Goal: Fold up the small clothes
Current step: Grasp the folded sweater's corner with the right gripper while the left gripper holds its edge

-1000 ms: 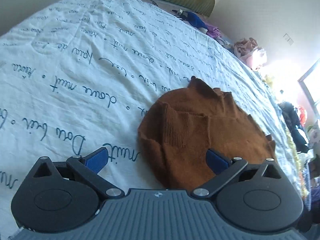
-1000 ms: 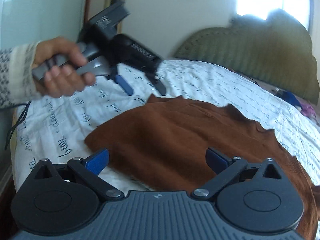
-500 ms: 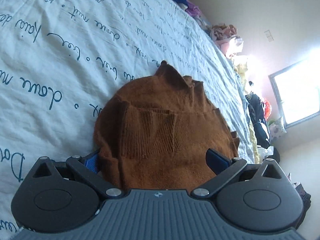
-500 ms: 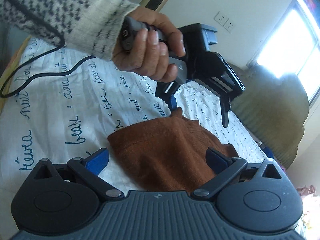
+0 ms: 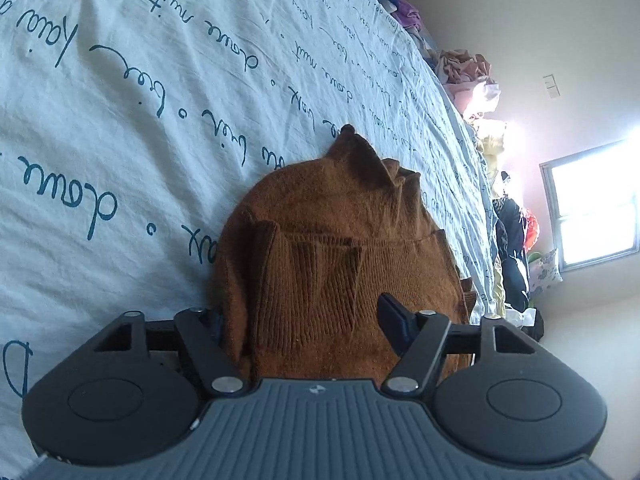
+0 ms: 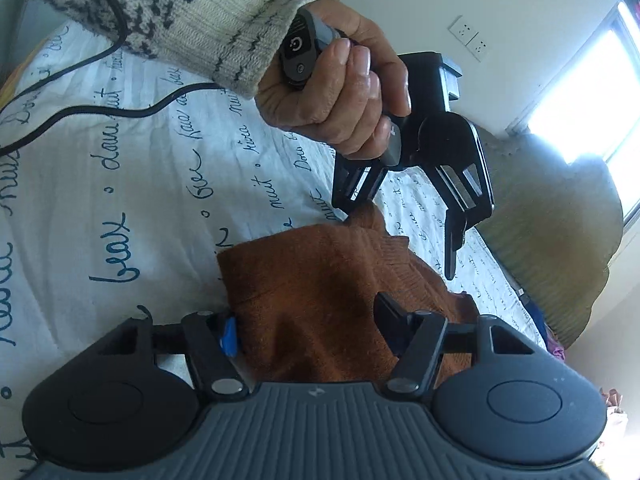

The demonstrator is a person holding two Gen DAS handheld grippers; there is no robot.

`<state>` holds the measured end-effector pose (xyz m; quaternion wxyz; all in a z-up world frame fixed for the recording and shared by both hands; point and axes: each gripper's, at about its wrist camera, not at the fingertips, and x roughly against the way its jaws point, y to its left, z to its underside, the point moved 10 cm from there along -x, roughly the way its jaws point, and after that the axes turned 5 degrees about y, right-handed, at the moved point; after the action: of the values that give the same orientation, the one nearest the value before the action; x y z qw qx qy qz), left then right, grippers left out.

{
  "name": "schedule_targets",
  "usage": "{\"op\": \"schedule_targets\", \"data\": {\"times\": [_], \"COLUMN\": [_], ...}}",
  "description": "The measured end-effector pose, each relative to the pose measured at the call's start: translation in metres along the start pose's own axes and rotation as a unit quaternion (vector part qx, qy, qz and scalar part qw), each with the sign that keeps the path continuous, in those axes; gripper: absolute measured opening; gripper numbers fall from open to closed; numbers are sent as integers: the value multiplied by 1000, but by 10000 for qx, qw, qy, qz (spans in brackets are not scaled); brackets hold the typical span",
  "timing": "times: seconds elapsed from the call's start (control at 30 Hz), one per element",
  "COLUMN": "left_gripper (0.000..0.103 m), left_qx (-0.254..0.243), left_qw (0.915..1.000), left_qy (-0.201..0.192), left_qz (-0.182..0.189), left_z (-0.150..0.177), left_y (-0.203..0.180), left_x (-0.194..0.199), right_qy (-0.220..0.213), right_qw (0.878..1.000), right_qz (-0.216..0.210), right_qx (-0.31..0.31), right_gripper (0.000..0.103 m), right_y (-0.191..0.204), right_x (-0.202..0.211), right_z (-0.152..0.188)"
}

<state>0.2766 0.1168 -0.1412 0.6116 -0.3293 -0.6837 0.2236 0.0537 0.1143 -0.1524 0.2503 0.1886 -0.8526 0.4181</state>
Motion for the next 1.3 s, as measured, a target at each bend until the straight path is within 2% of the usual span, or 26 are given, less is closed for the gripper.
{"op": "schedule_targets", "data": {"times": [0.03,0.07,0.1,0.13,0.17,0.27,0.37,0.47,0.53,0.6,0.67,0.73,0.83,1.0,1.07,1.13,1.23,1.3], "left_gripper": [53,47,33,20,16,11,10,9,9,9,9,8,8,8,8,8,8,7], "left_qx": [-30,-50,-14,-3,-1,-113,-172,38,93,112,108,7,-146,-586,-760,-907,-1060,-1151], "left_qw": [10000,9999,9996,9995,9993,9985,9968,9963,9961,9957,9960,9955,9950,9910,9889,9859,9830,9813], "left_qy": [3,2,10,1,-44,-258,-479,-650,-704,-759,-760,-747,-668,-449,-325,-229,-119,-1], "left_qz": [-39,-153,-268,-328,-375,-477,-616,-564,-518,-522,-466,-581,-726,-1114,-1239,-1384,-1492,-1540], "left_z": [0,1,2,2,1,1,2,0,-1,-5,-11,-16,-23,-27,-26,-25,-22,-16], "left_y": [0,2,6,9,12,13,9,1,-11,-25,-42,-60,-88,-143,-163,-182,-204,-218], "left_x": [-1,-2,-2,-3,-2,2,7,10,11,13,11,5,-11,-56,-79,-102,-134,-156], "right_qy": [-31,-66,-46,-17,-5,7,-90,-226,-300,-416,-509,-633,-811,-922,-928,-930,-957,-961], "right_qw": [10000,10000,10000,10000,9999,9994,9977,9894,9724,9606,9418,9273,8961,8567,8371,8261,8012,7897], "right_qz": [22,8,-26,-72,-148,-299,-453,-760,-1111,-1142,-1316,-1304,-1432,-1383,-1398,-1331,-1326,-1295], "right_qx": [51,73,54,31,3,-150,-502,-1220,-2030,-2498,-3051,-3451,-4122,-4882,-5206,-5397,-5756,-5919], "right_gripper": [62,51,46,36,25,13,8,7,6,6,6,6,6,6,6,6,6,6], "right_y": [2,5,9,10,12,14,4,-15,-36,-56,-76,-97,-129,-167,-182,-190,-201,-210], "right_x": [-2,-1,-1,-1,-1,-1,2,7,11,17,23,30,38,52,54,59,66,70], "right_z": [1,0,2,2,3,3,2,1,5,12,22,34,56,107,135,158,195,216]}}
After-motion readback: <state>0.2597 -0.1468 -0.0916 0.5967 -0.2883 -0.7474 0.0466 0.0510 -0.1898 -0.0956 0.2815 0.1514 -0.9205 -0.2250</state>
